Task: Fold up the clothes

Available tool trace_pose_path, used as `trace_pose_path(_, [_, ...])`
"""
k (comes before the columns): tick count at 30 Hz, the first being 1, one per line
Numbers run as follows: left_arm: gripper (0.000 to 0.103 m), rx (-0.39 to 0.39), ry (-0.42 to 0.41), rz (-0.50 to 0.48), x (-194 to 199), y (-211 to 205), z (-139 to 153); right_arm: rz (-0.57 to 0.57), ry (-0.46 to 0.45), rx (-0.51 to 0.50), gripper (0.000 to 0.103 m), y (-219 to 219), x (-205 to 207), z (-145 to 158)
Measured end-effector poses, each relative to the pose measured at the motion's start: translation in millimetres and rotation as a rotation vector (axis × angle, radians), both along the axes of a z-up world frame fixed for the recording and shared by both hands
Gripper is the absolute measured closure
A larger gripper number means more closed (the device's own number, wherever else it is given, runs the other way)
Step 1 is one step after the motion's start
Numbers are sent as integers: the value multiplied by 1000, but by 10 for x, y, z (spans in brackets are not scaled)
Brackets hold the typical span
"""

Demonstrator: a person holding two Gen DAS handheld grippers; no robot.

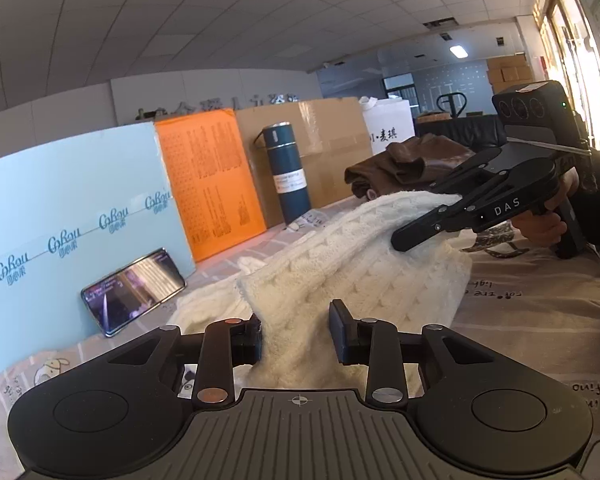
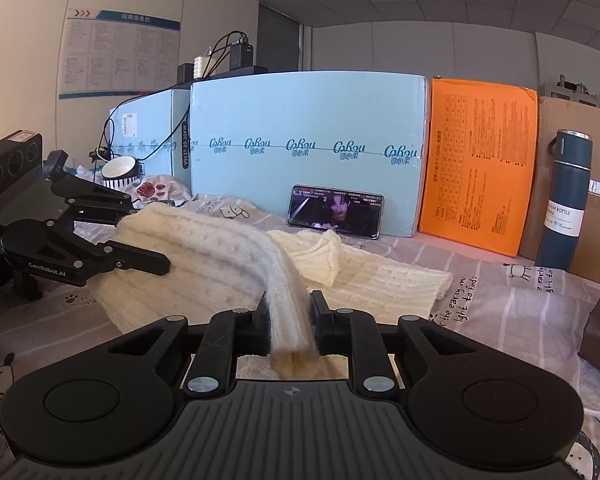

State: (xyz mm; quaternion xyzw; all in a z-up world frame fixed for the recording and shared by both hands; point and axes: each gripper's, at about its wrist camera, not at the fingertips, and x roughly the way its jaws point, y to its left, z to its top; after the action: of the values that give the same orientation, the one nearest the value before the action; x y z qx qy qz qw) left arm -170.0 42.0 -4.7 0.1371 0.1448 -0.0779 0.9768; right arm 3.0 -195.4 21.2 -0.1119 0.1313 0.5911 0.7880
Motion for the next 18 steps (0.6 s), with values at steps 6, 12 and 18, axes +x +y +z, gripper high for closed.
trace_pose_path(6, [70,1,19,44,61,40,-13,-12,-6,-19,85,104,67,-49])
trace_pose_path(12, [48,10,29,135,130,111,-12,-34,-14,-49,85,174,118,-81])
trace_pose_path(18, [24,-27,8,188,50,246,69,-72,-32,-79,71,217,177,-108])
